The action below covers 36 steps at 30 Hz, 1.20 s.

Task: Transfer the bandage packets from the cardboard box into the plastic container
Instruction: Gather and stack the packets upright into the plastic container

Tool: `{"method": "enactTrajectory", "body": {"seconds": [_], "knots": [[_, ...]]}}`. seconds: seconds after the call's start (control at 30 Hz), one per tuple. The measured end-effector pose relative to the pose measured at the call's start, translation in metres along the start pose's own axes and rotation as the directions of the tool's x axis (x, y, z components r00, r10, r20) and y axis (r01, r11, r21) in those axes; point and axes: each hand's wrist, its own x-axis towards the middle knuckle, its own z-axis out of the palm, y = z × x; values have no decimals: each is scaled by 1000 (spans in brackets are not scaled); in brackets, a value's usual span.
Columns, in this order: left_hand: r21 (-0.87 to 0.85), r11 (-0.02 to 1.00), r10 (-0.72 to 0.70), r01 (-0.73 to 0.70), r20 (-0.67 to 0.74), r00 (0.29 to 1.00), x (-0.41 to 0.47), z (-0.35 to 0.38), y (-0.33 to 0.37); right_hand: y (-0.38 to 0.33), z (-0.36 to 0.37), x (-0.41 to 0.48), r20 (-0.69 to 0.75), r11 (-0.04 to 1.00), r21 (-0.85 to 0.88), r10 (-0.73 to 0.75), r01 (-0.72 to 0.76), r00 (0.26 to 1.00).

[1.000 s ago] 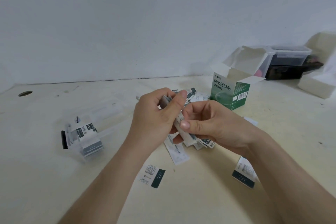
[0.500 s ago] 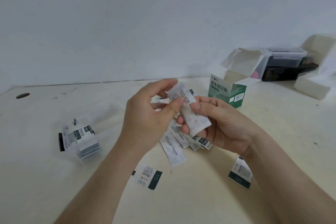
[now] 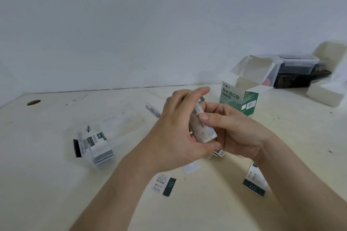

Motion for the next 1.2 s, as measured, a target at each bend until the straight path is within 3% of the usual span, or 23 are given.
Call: {"method": "enactTrajectory", "body": {"seconds": [0.1, 0.17, 0.23, 0.33, 0.47, 0.63, 0.8, 0.9, 1.1, 1.2], "knots": [[-53, 996, -72, 73, 24, 997, -1, -33, 6, -14, 12, 9, -38, 991, -132, 2, -7, 999], [-55, 995, -94, 89, -107, 990, -4, -61, 4, -24, 26, 20, -101, 970, -243, -9, -16, 995], [54, 989, -115, 134, -265, 957, -11, -94, -6, -33, 43, 34, -153, 933, -357, -9, -47, 988], [354, 864, -284, 358, -244, 927, -29, -138, -35, -38, 70, 62, -171, 815, -573, -18, -84, 985], [601, 661, -530, 450, -51, 847, -55, -152, -65, -28, 92, 106, -222, 479, -850, 50, -218, 974], [574, 671, -537, 469, -60, 841, -67, -151, -71, 5, 113, 151, -270, -10, -962, 181, -273, 946], [583, 682, -490, 442, -85, 868, -74, -148, -79, 35, 113, 175, -360, -251, -921, 254, -299, 898], [602, 659, -536, 451, -45, 843, -77, -149, -83, 43, 114, 183, -373, -267, -913, 239, -309, 897], [593, 651, -570, 474, -32, 821, -77, -150, -83, 38, 118, 186, -392, -48, -917, 287, -395, 874], [586, 647, -589, 488, -23, 808, -78, -152, -84, 37, 115, 187, -398, -2, -910, 284, -415, 872]]}}
